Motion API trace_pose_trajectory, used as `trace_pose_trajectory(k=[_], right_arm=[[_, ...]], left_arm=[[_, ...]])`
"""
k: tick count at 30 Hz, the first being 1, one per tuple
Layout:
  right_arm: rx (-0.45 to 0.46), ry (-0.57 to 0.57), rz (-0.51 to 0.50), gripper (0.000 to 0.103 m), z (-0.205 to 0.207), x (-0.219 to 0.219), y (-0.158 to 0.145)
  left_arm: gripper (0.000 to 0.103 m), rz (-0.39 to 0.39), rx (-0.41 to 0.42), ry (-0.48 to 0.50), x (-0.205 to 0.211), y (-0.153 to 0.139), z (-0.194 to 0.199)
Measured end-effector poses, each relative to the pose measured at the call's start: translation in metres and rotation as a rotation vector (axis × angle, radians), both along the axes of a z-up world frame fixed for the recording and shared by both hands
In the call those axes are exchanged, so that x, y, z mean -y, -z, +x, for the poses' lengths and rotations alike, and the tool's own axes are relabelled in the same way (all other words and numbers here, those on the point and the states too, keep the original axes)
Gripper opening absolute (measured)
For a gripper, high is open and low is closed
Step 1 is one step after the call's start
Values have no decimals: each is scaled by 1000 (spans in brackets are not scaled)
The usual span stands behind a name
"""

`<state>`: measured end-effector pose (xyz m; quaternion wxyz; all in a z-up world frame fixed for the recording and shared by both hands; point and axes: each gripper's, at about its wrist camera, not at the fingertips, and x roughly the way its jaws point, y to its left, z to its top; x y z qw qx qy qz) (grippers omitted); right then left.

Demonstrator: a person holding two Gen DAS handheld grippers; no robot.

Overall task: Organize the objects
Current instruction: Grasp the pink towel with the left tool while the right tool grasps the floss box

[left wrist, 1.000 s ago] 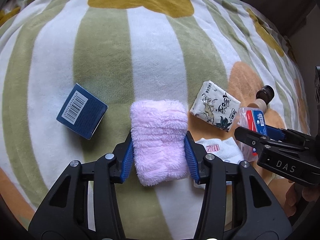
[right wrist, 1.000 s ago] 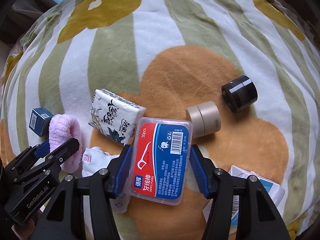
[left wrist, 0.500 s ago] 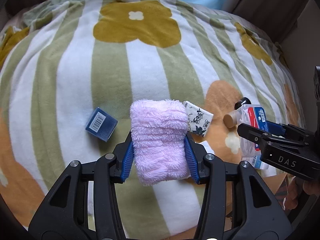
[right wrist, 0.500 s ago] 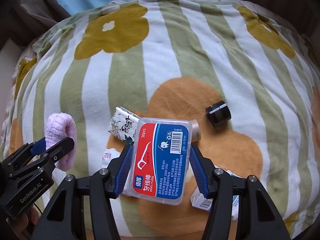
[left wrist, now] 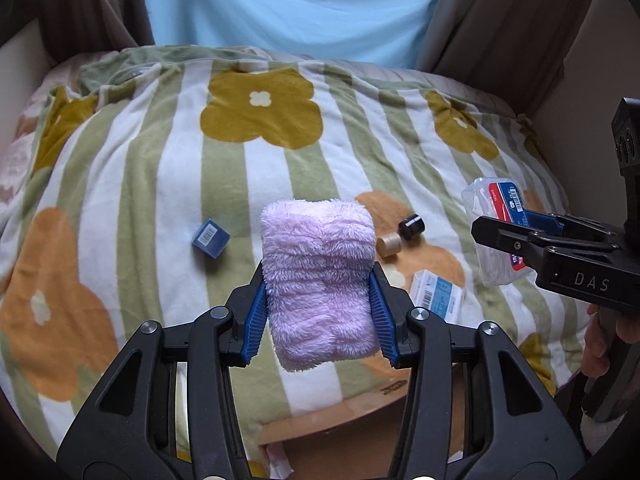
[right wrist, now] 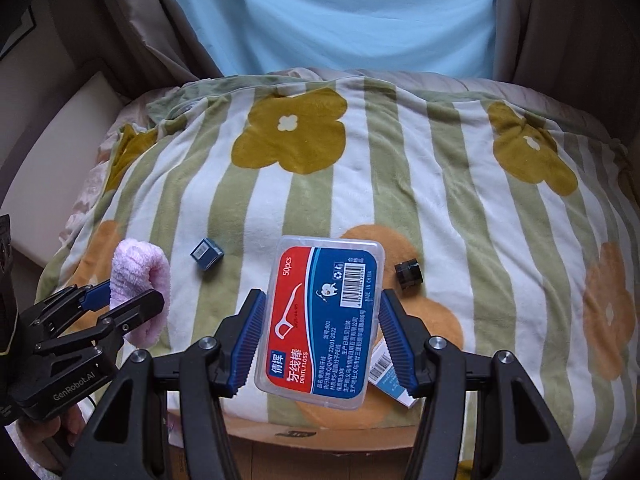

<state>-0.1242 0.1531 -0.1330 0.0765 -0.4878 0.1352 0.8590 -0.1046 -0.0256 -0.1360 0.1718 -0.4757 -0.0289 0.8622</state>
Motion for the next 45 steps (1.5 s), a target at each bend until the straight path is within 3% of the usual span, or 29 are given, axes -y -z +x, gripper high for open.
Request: trace_pose_trajectory(k=[8, 22, 29, 41, 43, 45], right_arm=[[20, -116, 9, 53, 59, 17, 7], [164, -194, -25, 53, 153, 38, 72], [228, -205, -27, 53, 167, 40, 110], [236, -209, -73, 53, 163, 41, 116], [244, -200, -92, 53, 162, 39, 118], [252, -186, -97, 54, 163, 38, 119]], left_arm=[[42, 19, 55, -26, -9, 17, 72], [42, -23, 235, -38, -26, 101, 166], [42, -53, 288, -45, -29, 132, 181], [43, -100, 268, -24, -31, 129, 179], [48, -103, 274, -16, -33, 128, 179], [77, -104, 291, -15, -32, 127, 177]])
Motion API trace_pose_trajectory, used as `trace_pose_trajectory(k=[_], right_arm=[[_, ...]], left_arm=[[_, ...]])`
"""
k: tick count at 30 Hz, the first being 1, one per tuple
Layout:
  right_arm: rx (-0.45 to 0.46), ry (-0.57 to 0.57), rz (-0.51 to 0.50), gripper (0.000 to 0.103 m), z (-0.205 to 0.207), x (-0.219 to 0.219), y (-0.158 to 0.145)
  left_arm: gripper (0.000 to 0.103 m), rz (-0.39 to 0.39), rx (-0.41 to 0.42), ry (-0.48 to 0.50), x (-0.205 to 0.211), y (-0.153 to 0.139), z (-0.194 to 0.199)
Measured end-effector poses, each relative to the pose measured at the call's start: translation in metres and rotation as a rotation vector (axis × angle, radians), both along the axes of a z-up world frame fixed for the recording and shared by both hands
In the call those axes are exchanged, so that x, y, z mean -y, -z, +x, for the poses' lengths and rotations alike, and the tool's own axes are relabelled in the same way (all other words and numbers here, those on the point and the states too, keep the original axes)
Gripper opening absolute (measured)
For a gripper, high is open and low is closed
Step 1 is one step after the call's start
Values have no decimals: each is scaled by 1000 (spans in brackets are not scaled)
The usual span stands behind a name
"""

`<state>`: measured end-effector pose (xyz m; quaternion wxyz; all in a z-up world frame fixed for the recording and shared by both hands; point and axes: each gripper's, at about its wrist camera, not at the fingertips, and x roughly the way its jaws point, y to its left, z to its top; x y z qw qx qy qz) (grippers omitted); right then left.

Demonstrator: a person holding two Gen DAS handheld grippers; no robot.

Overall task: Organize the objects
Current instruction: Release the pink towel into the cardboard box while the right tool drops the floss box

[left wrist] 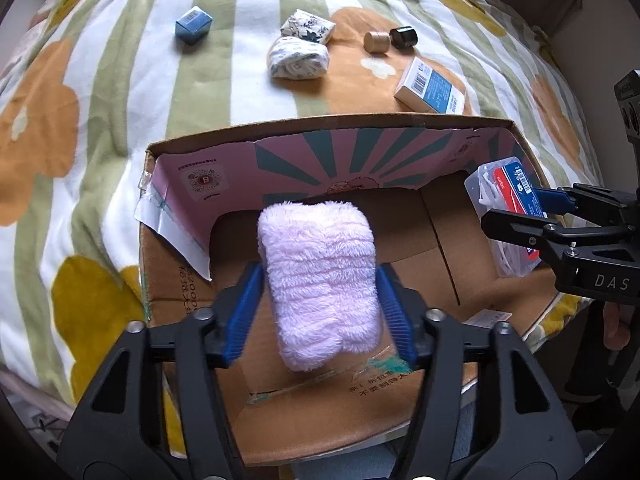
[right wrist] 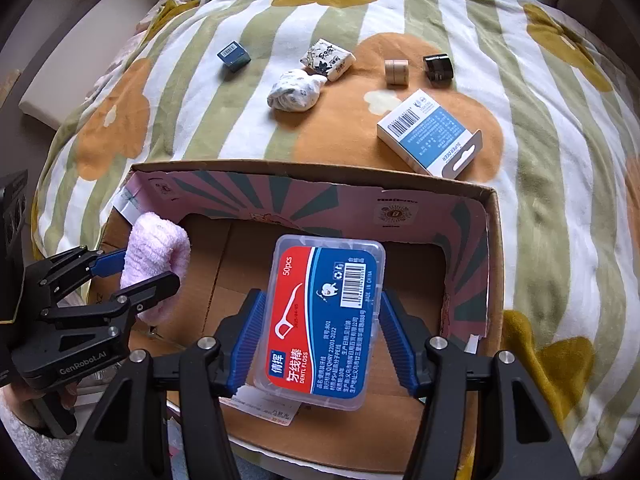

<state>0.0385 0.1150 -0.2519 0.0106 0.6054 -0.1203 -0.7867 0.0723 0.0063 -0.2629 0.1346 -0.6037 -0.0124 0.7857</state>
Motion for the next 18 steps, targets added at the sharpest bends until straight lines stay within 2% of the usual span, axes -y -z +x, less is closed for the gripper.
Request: trace_pose_trajectory(k=[1, 2, 4, 6, 13, 18], right_arm=[[11, 6, 5, 55, 0, 0, 1], [22, 10, 8, 59, 0, -1, 2], [42, 24, 9, 88, 2, -3, 3], [48, 39, -1, 97, 5, -5, 4], [60, 97, -41, 100, 17, -13, -1], [48, 118, -82, 100, 20, -15, -5]], left_arm=[[103, 2, 0, -5, 1, -1, 0], [103, 9, -11, -14, 3, -4, 1], [103, 21, -11, -22, 7, -7, 1], [103, 5, -13, -26, 9, -11, 1], [103, -18, -36, -18, 11, -29, 7], [103, -6, -57, -17, 13, -39, 8]])
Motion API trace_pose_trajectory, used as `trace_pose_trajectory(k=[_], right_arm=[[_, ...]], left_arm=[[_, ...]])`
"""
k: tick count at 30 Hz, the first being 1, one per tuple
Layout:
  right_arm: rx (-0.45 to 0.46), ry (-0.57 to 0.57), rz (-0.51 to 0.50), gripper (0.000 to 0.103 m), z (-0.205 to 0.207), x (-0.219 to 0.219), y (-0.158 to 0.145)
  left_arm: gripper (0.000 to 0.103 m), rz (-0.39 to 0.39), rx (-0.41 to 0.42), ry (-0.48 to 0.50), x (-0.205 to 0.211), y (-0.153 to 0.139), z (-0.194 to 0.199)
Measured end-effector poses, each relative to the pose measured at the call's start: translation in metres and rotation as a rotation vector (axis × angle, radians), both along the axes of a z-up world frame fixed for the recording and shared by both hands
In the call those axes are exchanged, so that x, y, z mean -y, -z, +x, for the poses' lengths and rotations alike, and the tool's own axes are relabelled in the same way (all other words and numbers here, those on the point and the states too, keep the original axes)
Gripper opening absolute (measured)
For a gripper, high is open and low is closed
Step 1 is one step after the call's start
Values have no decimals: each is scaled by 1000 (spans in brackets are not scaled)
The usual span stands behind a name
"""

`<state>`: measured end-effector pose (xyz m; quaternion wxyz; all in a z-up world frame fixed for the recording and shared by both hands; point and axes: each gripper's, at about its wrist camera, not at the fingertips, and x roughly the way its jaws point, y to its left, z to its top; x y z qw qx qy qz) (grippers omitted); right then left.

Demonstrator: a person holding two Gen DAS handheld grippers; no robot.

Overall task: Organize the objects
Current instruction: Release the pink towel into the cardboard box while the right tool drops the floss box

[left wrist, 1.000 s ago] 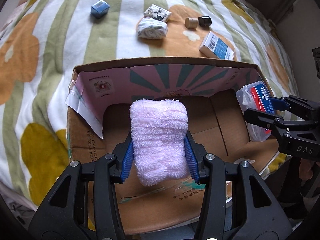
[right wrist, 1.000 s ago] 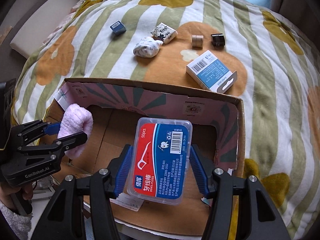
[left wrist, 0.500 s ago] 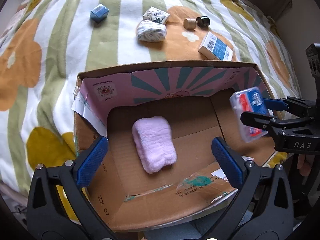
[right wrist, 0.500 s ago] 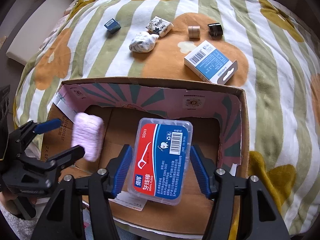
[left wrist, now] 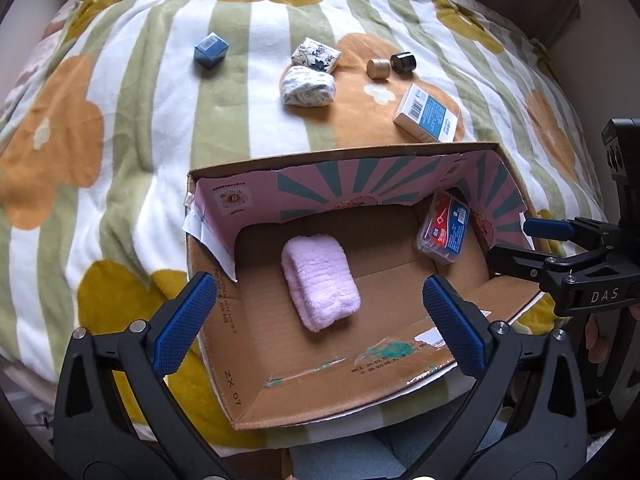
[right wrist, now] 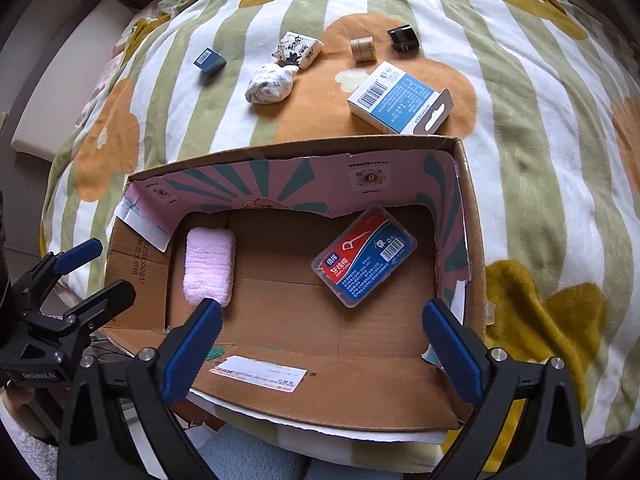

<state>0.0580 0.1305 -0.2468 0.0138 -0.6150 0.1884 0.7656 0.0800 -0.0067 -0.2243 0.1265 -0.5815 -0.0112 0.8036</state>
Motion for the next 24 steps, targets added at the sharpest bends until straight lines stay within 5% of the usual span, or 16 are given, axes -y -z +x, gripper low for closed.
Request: trace_pose_trajectory(k=[7, 24], right_arm=[[31, 33, -55, 100, -2, -2, -1], [-11, -15, 93, 100, -20, 2, -38]], left_arm=[[103, 7, -6, 11, -2, -5, -3], [103, -25, -28, 22, 10, -30, -21]])
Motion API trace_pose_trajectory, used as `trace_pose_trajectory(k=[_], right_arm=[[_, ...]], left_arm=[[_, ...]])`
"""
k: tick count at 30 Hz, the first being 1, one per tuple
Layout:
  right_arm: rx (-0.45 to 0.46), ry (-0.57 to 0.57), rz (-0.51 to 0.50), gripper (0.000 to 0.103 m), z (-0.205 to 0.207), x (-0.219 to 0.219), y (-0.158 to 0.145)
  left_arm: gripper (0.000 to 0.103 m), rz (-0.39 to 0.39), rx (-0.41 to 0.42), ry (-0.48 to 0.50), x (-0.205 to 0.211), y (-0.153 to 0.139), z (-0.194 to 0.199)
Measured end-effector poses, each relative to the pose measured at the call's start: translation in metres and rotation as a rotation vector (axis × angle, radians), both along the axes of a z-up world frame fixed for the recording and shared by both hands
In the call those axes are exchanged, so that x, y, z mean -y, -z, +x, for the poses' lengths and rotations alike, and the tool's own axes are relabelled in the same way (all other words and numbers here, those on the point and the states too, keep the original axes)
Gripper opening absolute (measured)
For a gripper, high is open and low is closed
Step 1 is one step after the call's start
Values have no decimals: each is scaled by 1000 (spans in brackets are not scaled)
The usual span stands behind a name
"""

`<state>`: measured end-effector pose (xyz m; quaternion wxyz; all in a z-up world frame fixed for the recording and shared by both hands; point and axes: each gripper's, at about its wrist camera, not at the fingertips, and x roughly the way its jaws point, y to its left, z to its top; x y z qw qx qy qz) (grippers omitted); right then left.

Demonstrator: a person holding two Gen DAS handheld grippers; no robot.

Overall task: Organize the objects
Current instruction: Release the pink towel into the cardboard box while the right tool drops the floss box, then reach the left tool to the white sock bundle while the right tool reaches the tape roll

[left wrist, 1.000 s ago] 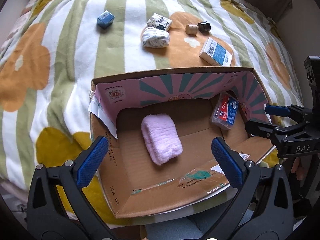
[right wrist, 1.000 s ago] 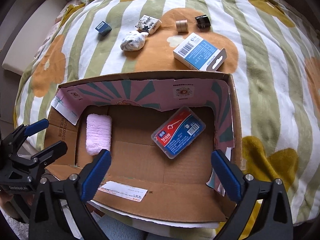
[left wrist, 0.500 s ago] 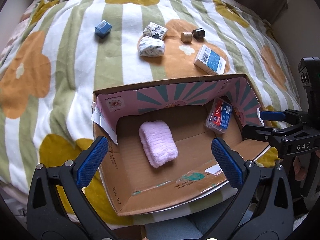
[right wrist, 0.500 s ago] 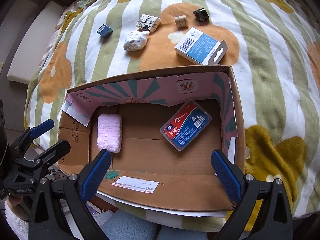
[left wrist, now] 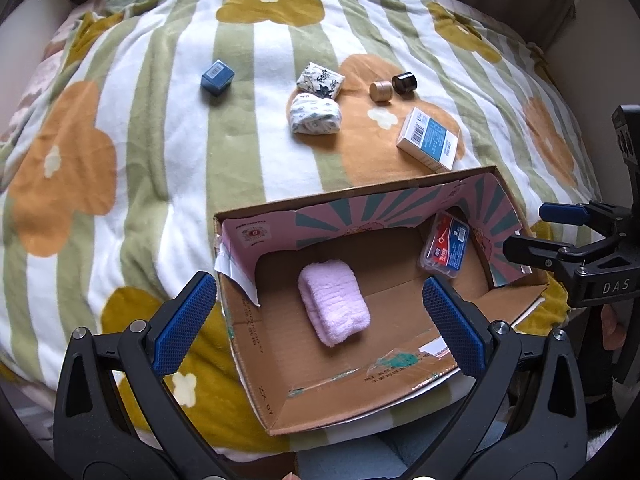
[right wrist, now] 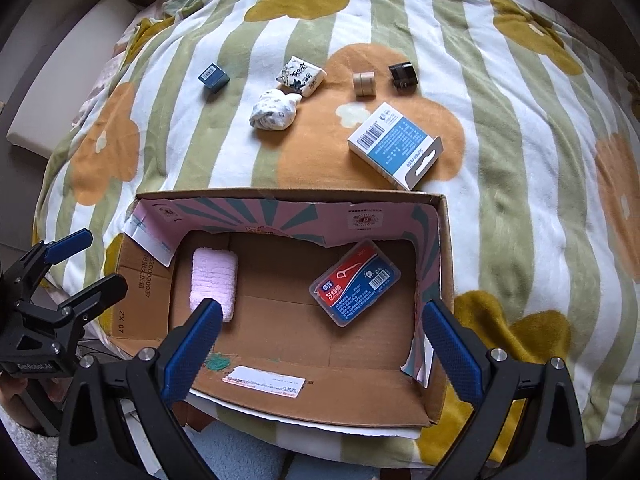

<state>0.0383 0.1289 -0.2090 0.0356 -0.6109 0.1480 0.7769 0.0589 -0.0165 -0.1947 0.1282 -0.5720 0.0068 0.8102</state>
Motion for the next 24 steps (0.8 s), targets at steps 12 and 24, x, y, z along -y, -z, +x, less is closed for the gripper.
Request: trace_pose_trajectory(k=[12, 24], right_arm=[[-45, 38, 40, 100, -35, -7, -27], [-68, 113, 74, 100, -86, -27, -29]], left_arm=[[103, 16, 25, 70, 1, -12, -44], [103, 58, 44, 142, -5, -4, -121]])
